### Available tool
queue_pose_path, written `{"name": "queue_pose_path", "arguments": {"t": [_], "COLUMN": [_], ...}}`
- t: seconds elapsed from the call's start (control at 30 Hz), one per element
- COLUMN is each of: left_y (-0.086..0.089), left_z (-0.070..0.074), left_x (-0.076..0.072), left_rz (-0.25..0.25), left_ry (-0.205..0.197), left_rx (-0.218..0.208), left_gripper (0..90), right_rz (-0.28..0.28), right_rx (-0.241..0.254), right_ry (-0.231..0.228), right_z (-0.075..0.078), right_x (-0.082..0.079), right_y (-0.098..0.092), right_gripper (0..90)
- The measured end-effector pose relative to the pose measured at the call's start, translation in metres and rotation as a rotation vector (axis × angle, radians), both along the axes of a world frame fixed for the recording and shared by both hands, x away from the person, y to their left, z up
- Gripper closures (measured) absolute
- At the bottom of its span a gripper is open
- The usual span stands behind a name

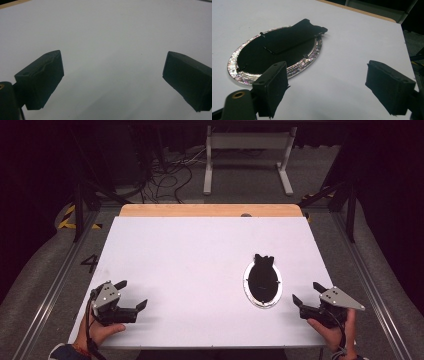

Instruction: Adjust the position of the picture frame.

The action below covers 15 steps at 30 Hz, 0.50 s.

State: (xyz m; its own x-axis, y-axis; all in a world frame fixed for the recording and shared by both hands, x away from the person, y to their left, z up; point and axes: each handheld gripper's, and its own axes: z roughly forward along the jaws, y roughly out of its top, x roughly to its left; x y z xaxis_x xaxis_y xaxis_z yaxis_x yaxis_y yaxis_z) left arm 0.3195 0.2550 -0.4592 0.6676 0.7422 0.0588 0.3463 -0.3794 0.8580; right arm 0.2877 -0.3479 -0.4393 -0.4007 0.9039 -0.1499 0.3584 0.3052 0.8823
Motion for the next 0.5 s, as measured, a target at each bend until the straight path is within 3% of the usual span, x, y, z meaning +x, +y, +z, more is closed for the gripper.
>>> {"name": "queue_pose_path", "arguments": {"t": [0.07, 0.17, 0.33, 0.5], "left_y": [-0.004, -0.006, -0.007, -0.005], "left_z": [-0.002, -0.004, -0.004, -0.003], "left_x": [0.001, 0.0, -0.002, -0.002], "left_rz": [0.039, 0.015, -0.001, -0.008], "left_ry": [0.009, 0.016, 0.001, -0.005], "left_rx": [0.033, 0.05, 0.059, 0.031], "left_gripper": [6.7, 8.4, 8.8, 10.6], "right_rz": [0.0, -0.001, -0.005, 0.007], "right_rx": [-0.003, -0.009, -0.008, 0.016], "right_ry": [-0.002, 0.016, 0.051, 0.091], "right_z": [0.0, -0.001, -0.004, -0.003], "right_x": [0.0, 0.004, 0.011, 0.025], "right_y": [0.0, 0.003, 0.005, 0.008], "right_gripper": [19.4, 22.6, 28.2, 43.7]}}
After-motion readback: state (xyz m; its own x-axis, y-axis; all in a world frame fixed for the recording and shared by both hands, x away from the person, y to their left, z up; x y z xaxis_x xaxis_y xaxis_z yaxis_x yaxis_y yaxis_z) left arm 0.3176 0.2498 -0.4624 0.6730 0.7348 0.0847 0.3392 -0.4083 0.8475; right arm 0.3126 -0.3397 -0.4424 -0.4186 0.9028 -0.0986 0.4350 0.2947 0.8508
